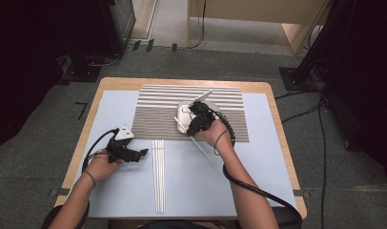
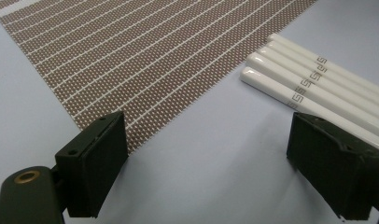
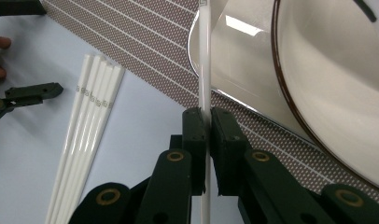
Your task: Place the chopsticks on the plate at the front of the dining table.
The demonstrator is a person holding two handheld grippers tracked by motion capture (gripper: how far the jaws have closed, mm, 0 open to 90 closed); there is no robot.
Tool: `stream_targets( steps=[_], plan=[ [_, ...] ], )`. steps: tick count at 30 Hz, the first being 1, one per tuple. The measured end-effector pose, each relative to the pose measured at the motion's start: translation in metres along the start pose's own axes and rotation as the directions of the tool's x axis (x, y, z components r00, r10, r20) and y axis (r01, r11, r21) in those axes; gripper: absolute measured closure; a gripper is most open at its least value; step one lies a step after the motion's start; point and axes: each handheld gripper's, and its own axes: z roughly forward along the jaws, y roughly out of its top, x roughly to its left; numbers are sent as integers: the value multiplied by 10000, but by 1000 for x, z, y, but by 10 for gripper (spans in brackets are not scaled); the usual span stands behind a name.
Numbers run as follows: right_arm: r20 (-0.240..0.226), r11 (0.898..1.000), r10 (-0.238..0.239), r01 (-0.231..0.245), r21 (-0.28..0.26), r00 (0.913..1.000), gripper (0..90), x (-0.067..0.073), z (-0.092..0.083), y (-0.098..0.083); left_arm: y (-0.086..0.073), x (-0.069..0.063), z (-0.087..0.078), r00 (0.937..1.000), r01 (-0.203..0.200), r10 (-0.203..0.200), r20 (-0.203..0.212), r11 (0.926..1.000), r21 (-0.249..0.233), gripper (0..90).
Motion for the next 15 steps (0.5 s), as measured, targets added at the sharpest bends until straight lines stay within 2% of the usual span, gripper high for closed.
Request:
stream_targets(
  steps=[2, 15],
  plan=[
    [150, 9999, -48, 49, -90, 9999, 855, 2, 1, 2, 0, 0, 0, 10000, 3, -3, 2, 10000, -2, 119],
    [316, 10000, -56, 58, -44, 9995, 854, 3, 6, 10, 0, 0, 0, 10000, 4, -4, 3, 10000, 0, 118]
  ],
)
